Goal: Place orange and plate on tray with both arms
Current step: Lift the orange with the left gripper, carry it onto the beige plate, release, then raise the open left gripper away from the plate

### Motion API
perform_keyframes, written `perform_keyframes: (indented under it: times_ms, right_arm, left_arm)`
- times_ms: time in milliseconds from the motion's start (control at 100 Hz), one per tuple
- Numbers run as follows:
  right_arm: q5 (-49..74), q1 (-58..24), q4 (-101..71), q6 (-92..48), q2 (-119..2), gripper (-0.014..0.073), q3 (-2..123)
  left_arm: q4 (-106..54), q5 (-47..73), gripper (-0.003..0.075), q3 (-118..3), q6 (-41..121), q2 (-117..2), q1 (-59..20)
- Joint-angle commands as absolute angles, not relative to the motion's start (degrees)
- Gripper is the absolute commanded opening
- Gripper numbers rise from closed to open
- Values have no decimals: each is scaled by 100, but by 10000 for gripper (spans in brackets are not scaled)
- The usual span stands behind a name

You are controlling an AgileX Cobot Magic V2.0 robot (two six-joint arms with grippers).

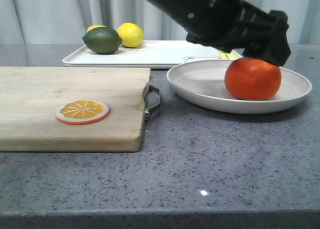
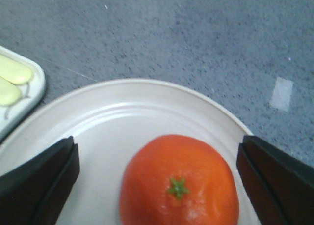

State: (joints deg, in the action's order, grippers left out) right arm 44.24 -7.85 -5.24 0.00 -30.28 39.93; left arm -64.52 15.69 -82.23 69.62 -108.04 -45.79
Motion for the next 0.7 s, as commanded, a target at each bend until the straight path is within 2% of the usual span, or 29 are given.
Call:
perform_keyframes:
  times_ms: [0,260,690]
  right_arm:
    - [3996,-762,-532,0,-3112,505,4197]
    - [4004,-762,-532,0,-3112,505,4197]
    - [3982,-762,-532,0,-3112,505,4197]
  left_arm:
    - [-6541,1216,629,-8401,6921,-10176,-4546]
    - [-6575,498,597,-7482,6921,-8984,-4075]
    - [-6609,-878,597,-4393,6921,-5890,-3518]
